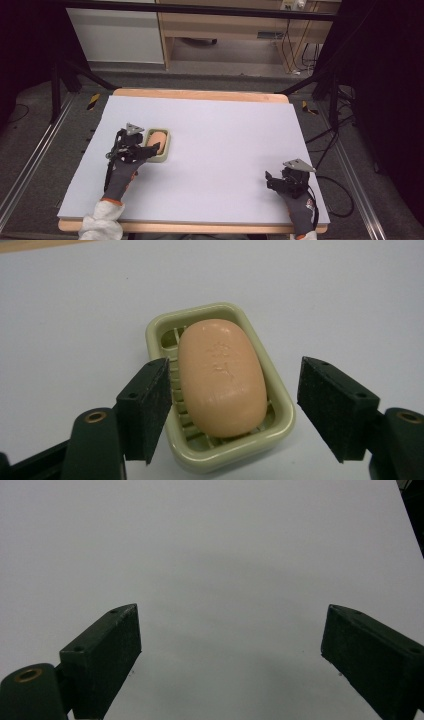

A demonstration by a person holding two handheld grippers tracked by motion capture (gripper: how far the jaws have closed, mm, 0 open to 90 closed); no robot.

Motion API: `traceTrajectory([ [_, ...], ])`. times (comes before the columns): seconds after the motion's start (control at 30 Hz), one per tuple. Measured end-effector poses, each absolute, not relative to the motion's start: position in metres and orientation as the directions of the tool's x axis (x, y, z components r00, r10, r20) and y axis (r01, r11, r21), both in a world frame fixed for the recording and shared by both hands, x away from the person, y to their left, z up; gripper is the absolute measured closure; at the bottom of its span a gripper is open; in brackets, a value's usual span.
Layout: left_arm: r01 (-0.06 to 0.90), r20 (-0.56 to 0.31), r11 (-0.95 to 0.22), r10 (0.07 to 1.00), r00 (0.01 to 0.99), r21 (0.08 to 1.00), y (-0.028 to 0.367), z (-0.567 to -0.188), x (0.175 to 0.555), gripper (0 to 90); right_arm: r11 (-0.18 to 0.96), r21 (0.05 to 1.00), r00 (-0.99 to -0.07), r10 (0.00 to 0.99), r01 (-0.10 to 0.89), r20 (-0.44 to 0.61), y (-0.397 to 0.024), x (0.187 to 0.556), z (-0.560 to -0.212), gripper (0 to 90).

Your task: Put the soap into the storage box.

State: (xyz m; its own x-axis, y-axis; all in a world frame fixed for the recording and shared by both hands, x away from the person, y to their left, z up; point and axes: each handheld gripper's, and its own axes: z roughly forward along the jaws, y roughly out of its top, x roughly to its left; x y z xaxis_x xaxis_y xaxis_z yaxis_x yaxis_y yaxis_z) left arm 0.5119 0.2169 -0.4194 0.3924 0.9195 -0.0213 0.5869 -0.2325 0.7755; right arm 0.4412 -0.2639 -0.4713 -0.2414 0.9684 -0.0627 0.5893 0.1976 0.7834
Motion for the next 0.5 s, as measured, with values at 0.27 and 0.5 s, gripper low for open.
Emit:
traceTrajectory([
  [0.27,0.546,-0.013,-0.230,0.914,0.405,0.806,0.223,-0.420,0.487,31.1,0.177,0.785,-0.214,0.975,0.594,-0.058,-0.270,0.441,-0.472,8.5],
  [0.5,0.537,-0.013,-0.220,0.918,0.396,0.815,0.237,-0.429,0.468,31.0,0.165,0.782,-0.185,0.981,0.601,-0.064,-0.274,0.441,-0.472,8.2],
])
